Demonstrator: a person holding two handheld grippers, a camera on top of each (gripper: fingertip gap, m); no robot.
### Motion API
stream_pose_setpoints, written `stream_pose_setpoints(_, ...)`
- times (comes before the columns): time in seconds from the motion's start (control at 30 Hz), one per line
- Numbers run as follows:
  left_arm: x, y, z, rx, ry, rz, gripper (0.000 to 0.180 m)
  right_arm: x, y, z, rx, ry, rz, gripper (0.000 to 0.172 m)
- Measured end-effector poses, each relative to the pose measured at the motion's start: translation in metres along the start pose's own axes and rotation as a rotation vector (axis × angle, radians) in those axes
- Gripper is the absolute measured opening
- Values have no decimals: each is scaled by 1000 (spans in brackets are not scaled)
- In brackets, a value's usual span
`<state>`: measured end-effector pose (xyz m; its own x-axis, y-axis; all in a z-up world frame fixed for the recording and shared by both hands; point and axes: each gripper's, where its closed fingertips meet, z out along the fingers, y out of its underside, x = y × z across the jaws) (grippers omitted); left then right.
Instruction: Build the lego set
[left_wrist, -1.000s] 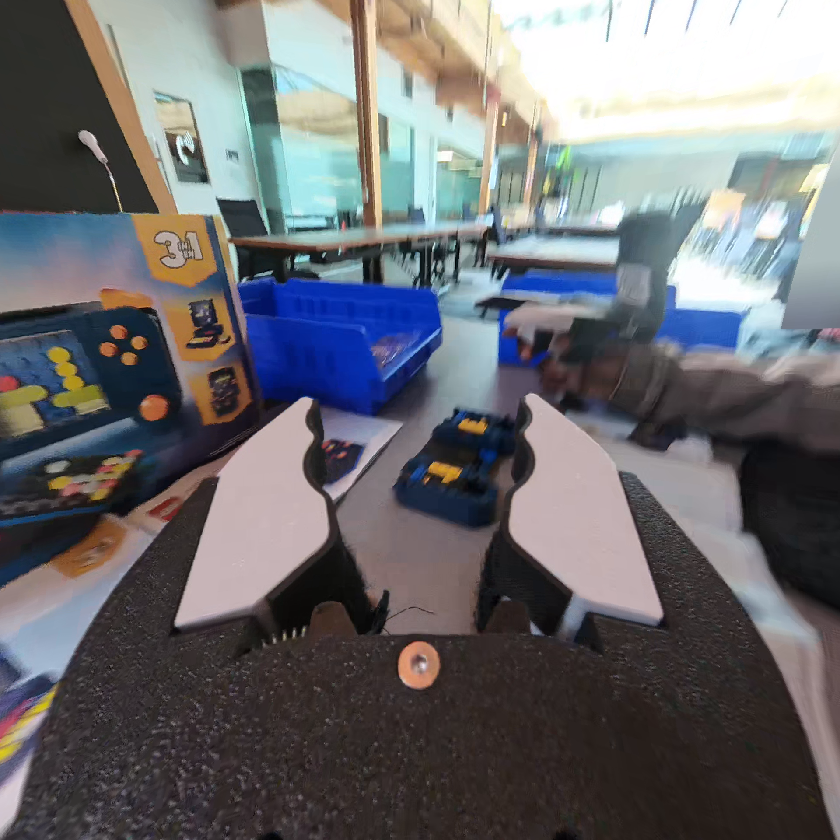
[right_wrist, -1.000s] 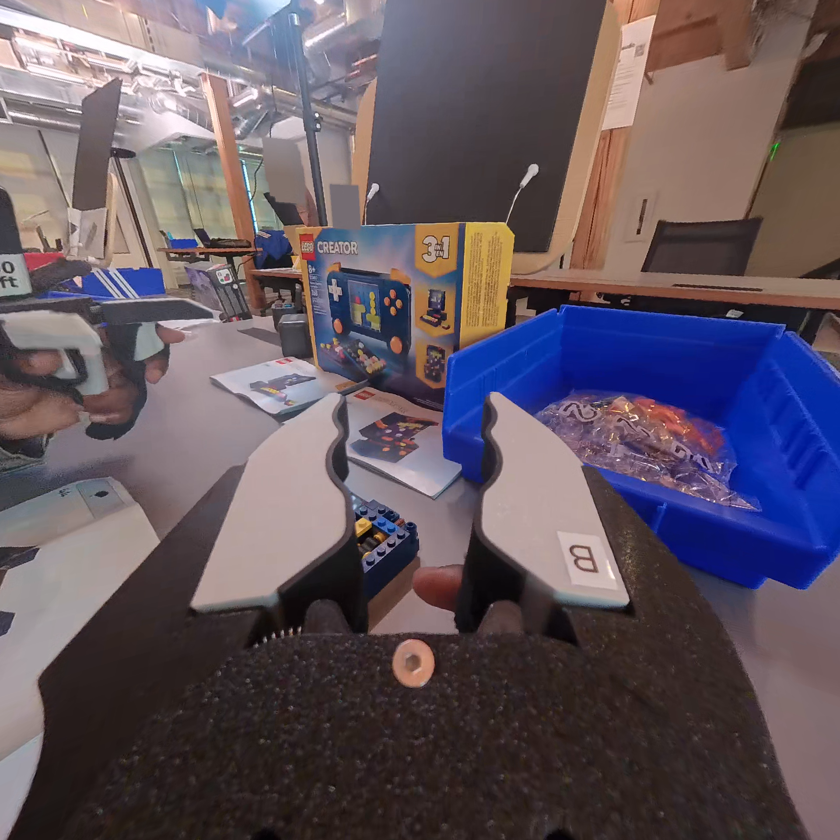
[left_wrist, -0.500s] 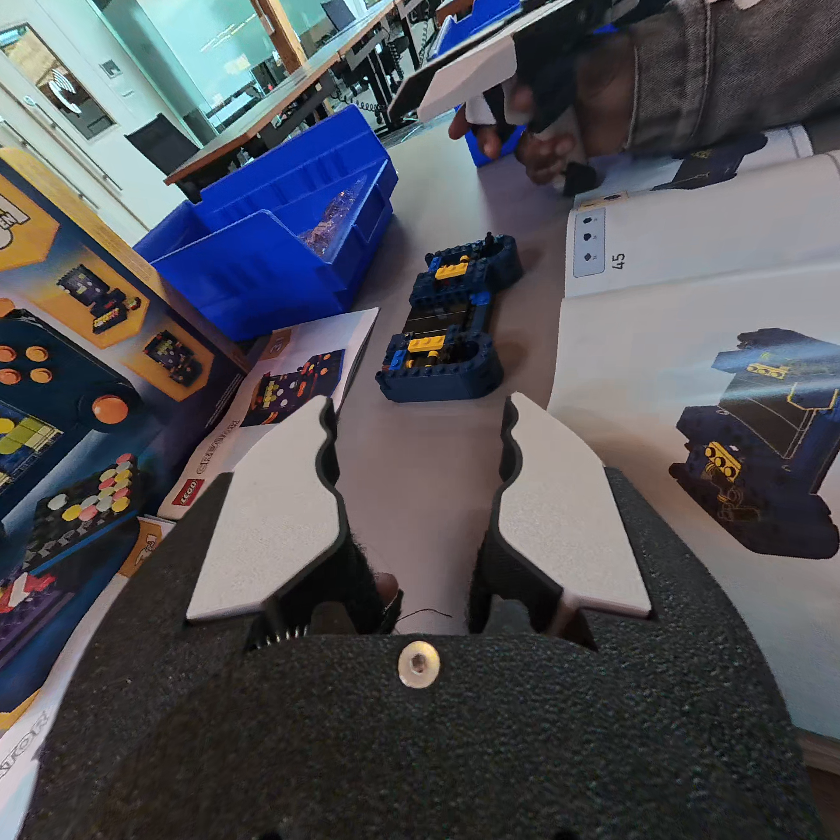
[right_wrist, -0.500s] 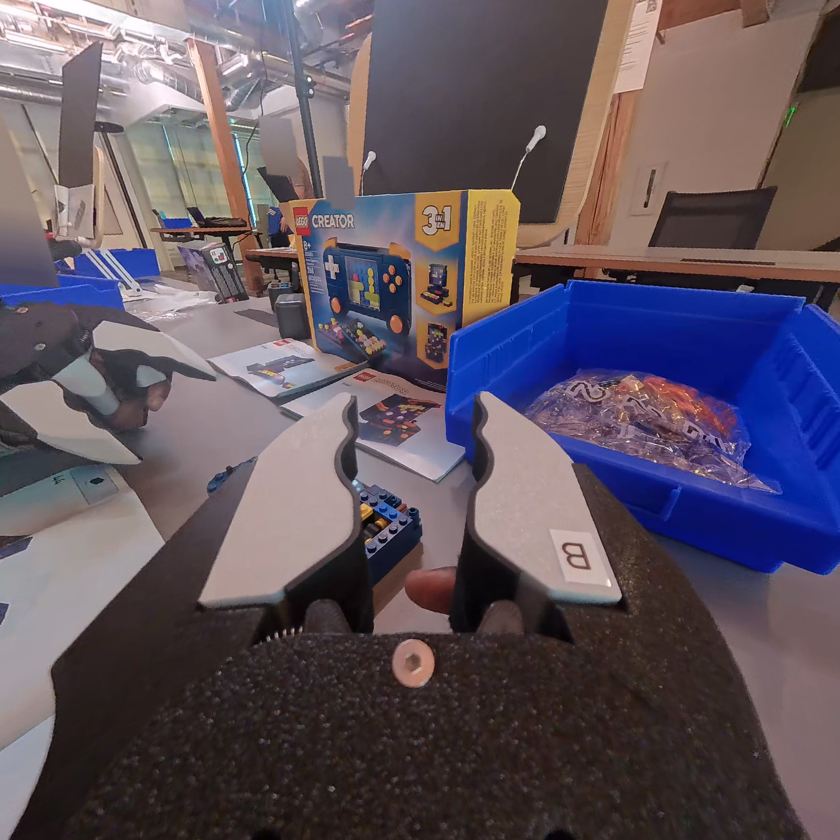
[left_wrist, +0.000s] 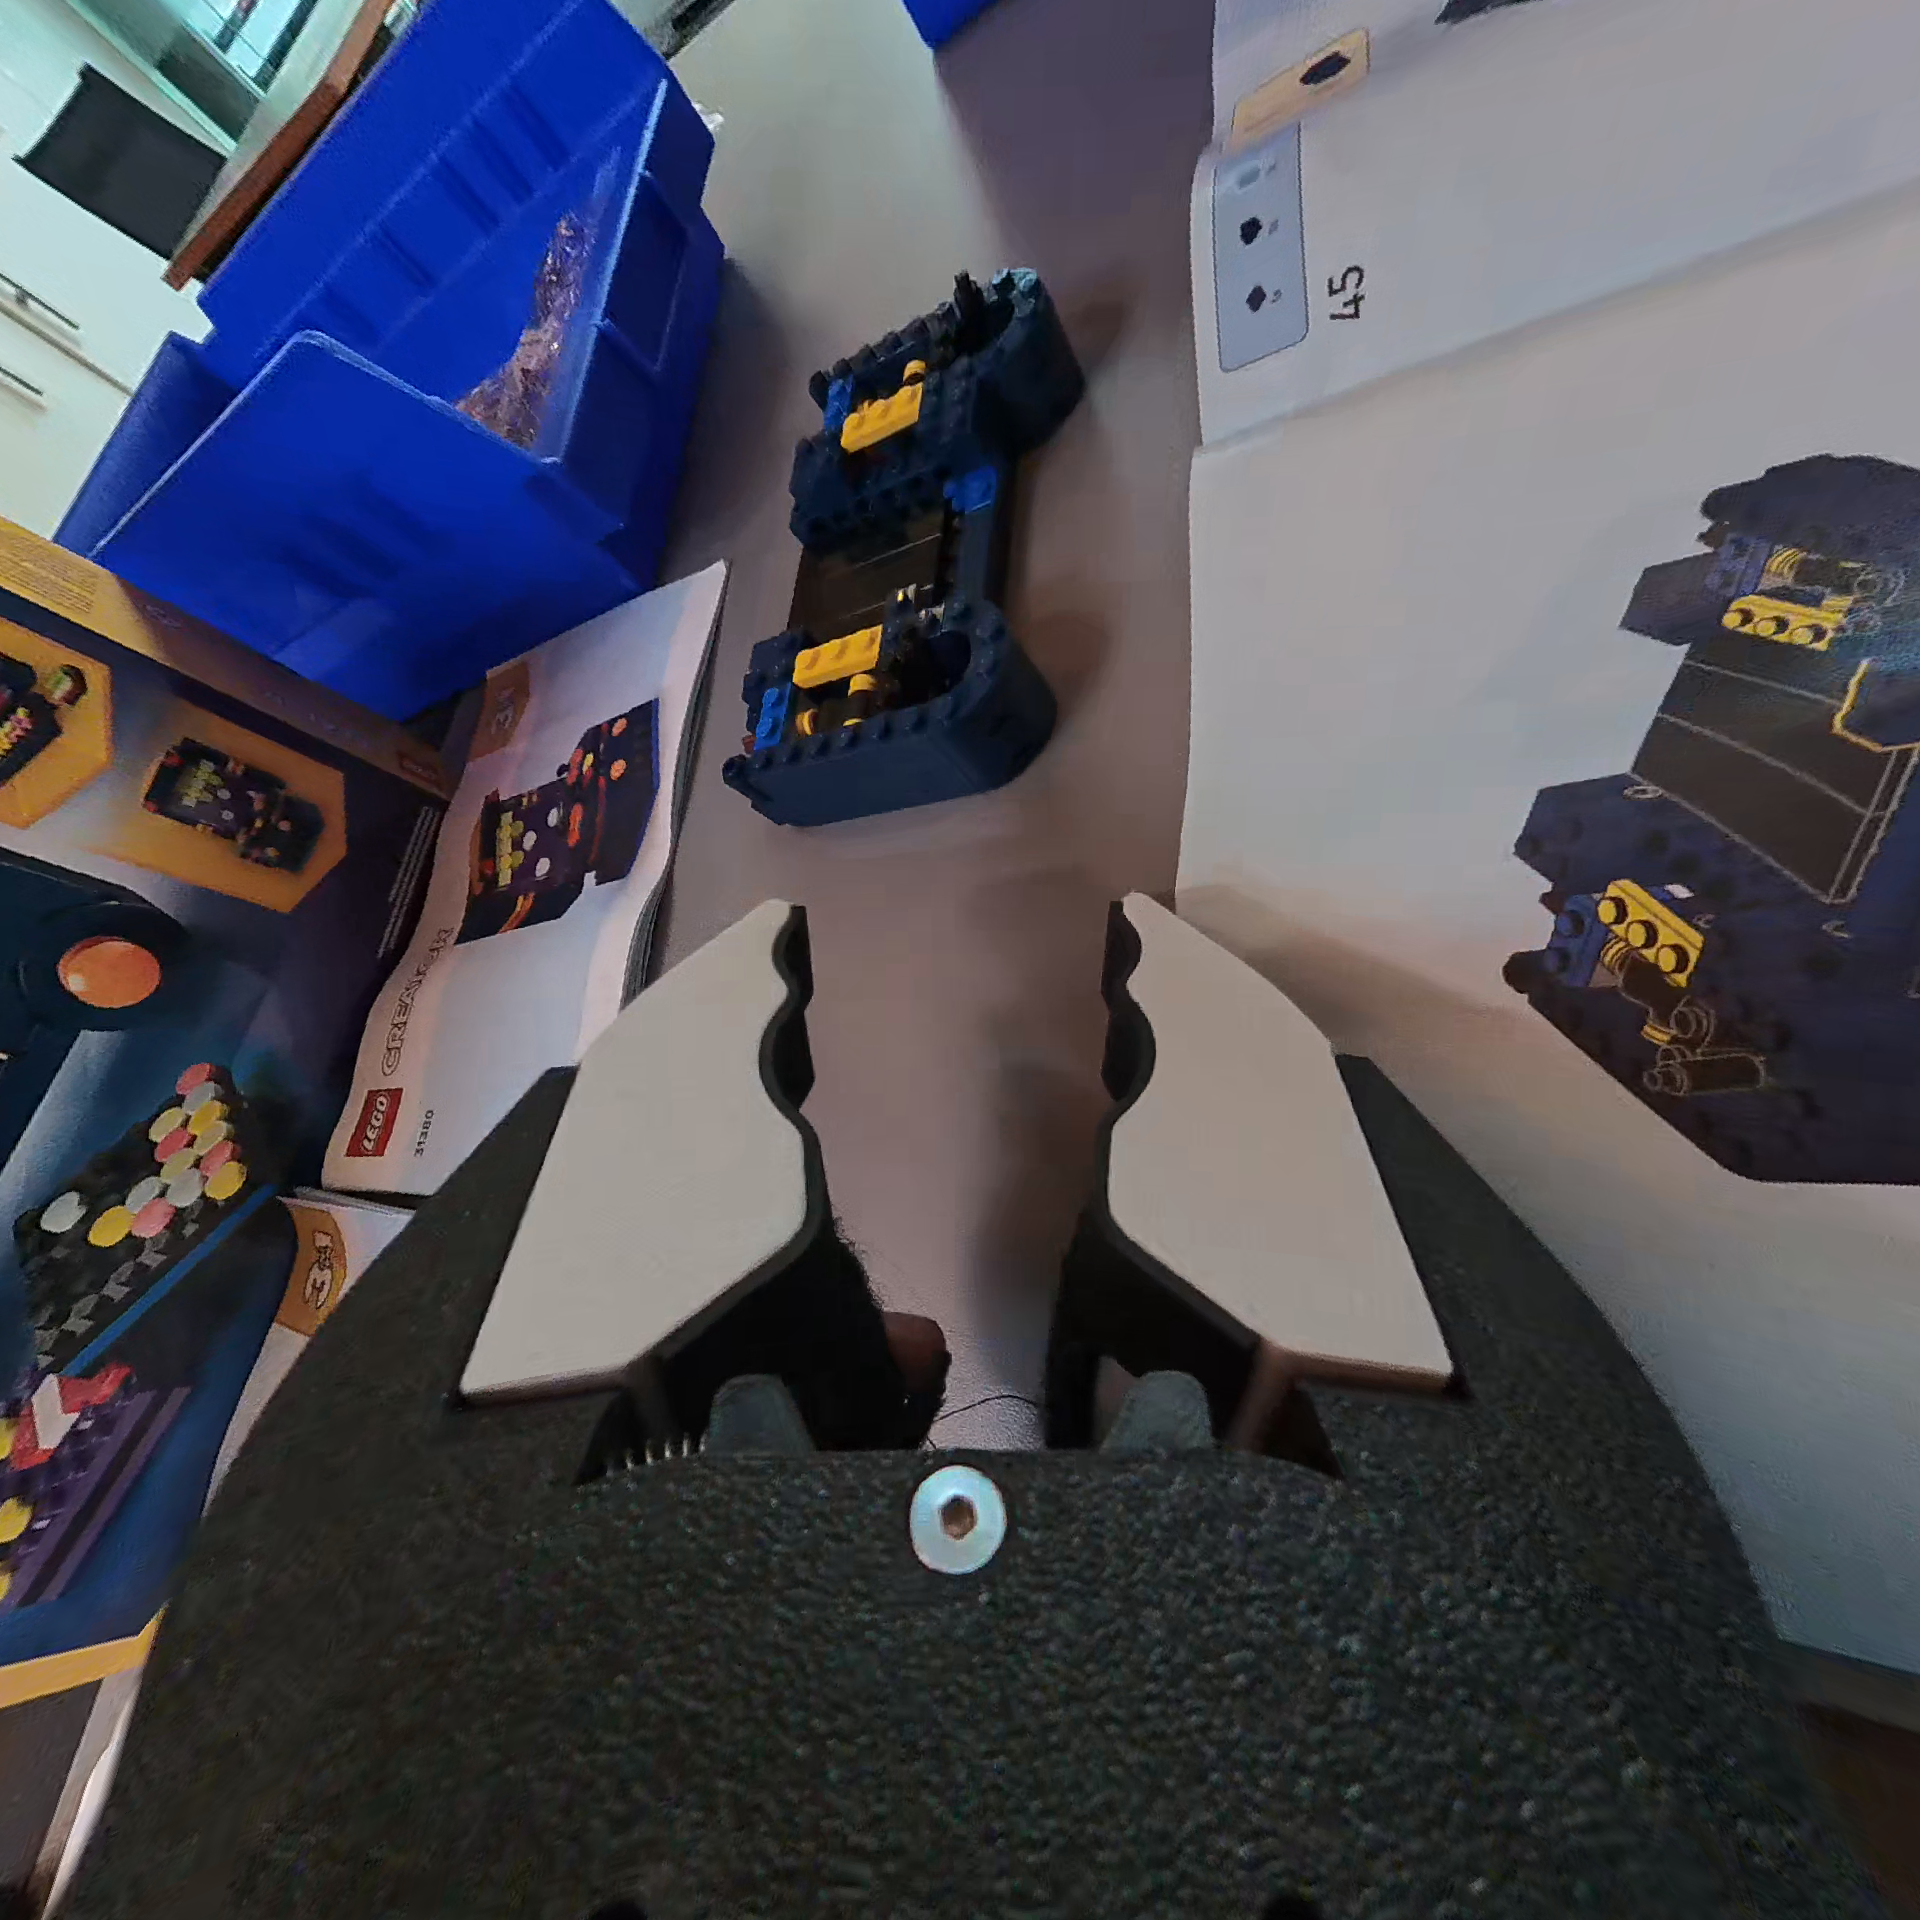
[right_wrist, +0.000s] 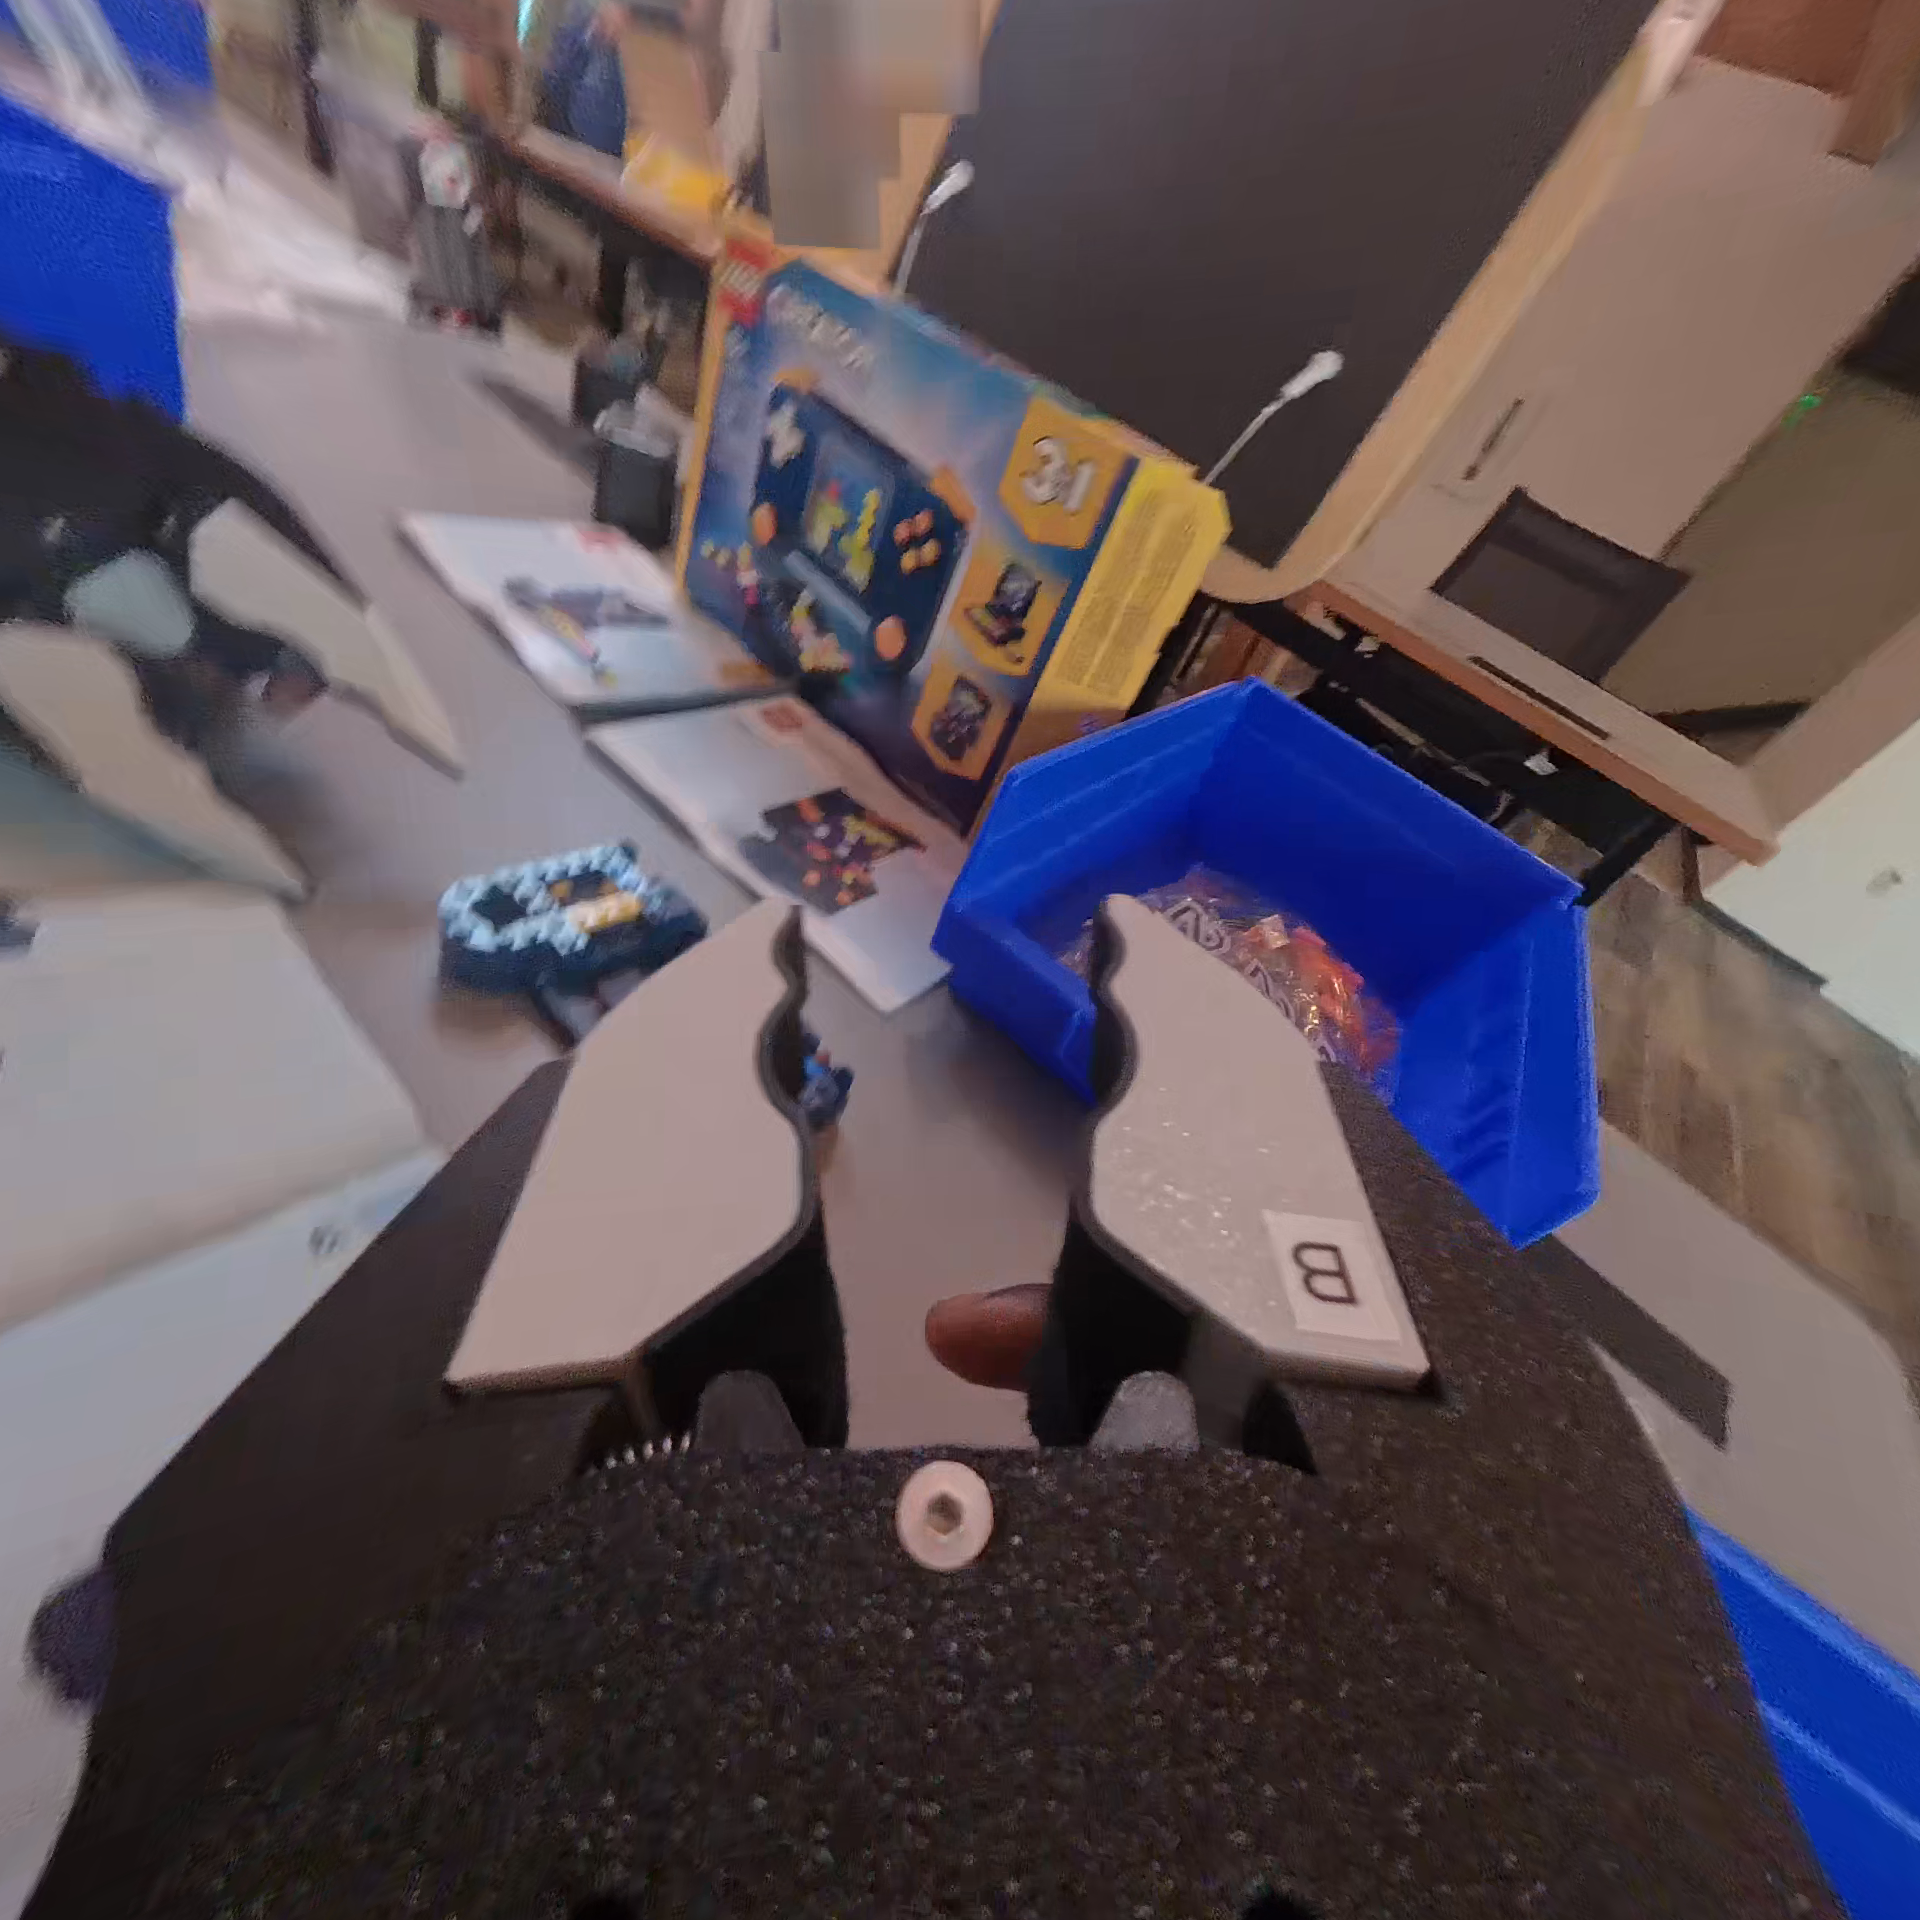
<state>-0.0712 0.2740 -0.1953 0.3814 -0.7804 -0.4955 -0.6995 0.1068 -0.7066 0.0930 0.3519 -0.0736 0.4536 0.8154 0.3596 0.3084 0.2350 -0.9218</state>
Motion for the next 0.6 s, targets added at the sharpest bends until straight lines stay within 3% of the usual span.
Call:
stream_pose_setpoints(0.07, 0, 0, 0, -1, 8, -3, 53, -25, 13, -9, -93, -178, -59, 29)
stream_pose_setpoints(0.17, 1, 1, 0, -5, 14, -5, 50, -74, 38, -23, -213, -524, -6, 2)
stream_pose_setpoints(0.27, 1, 1, 0, -5, 18, -4, 49, -126, 48, -41, -316, -879, 120, 0)
stream_pose_setpoints(0.4, 1, 2, 0, -8, 19, -16, 50, -149, 99, -33, -625, -902, -5, 1)
stream_pose_setpoints(0.47, -4, 1, -3, 8, 12, -53, 54, -166, 87, -19, -566, -923, 32, 0)
stream_pose_setpoints(0.6, -27, -13, -21, 180, -42, -232, 49, -190, 73, 10, -504, -871, 22, 0)
